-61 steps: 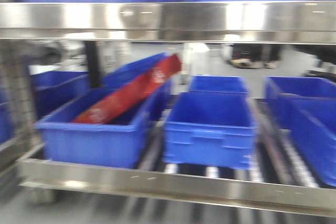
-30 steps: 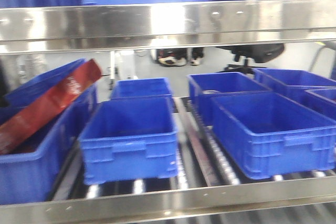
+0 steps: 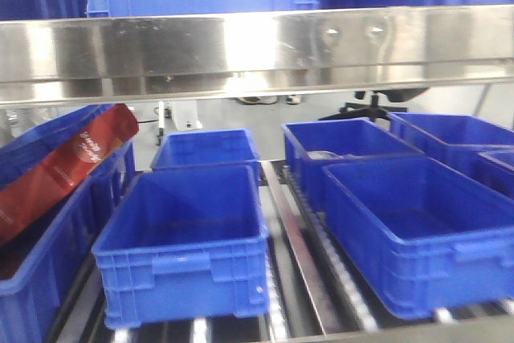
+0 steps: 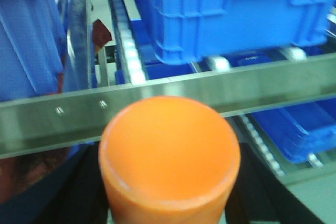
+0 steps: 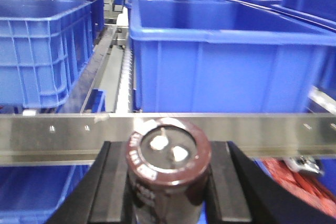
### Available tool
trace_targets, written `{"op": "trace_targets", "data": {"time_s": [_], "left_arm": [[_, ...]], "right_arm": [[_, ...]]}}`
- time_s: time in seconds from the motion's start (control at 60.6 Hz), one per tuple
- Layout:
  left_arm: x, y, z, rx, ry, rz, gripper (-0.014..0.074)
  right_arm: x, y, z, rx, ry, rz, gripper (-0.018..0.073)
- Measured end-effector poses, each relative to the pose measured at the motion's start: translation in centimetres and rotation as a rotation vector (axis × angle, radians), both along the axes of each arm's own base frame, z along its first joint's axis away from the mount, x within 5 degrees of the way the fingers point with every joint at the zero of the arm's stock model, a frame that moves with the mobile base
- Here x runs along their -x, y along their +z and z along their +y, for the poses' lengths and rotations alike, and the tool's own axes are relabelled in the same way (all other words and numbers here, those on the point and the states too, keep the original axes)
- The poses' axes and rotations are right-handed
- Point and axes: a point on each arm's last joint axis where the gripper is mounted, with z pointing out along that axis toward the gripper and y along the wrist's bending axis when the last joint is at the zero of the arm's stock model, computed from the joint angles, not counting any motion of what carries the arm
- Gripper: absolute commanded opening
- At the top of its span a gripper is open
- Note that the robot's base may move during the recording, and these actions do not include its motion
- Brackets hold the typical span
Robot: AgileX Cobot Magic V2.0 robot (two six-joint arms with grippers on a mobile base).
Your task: Place cylindrical capacitor in blue bin on shelf
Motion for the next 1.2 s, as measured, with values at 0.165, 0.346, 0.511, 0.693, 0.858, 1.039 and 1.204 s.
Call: {"op": "trace_targets", "data": {"time_s": [0.165,0.346,0.511,0.693,0.858,1.039,1.204], "left_arm": [[0.0,0.0,0.0,0.0,0.0,0.0,-0.0111],[0.0,0.0,0.0,0.0,0.0,0.0,-0.0111],[0.0,0.0,0.0,0.0,0.0,0.0,-0.0111],[0.0,0.0,0.0,0.0,0.0,0.0,-0.0111],[0.0,0.0,0.0,0.0,0.0,0.0,-0.0111],[0.0,0.0,0.0,0.0,0.0,0.0,-0.0111],[0.0,0.0,0.0,0.0,0.0,0.0,-0.0111]], "right_arm": [[0.0,0.0,0.0,0.0,0.0,0.0,-0.006],[0.0,0.0,0.0,0.0,0.0,0.0,-0.006],[0.0,0.0,0.0,0.0,0.0,0.0,-0.006],[0.0,0.0,0.0,0.0,0.0,0.0,-0.006],[0.0,0.0,0.0,0.0,0.0,0.0,-0.006],[0.0,0.0,0.0,0.0,0.0,0.0,-0.006],[0.0,0.0,0.0,0.0,0.0,0.0,-0.006]]}}
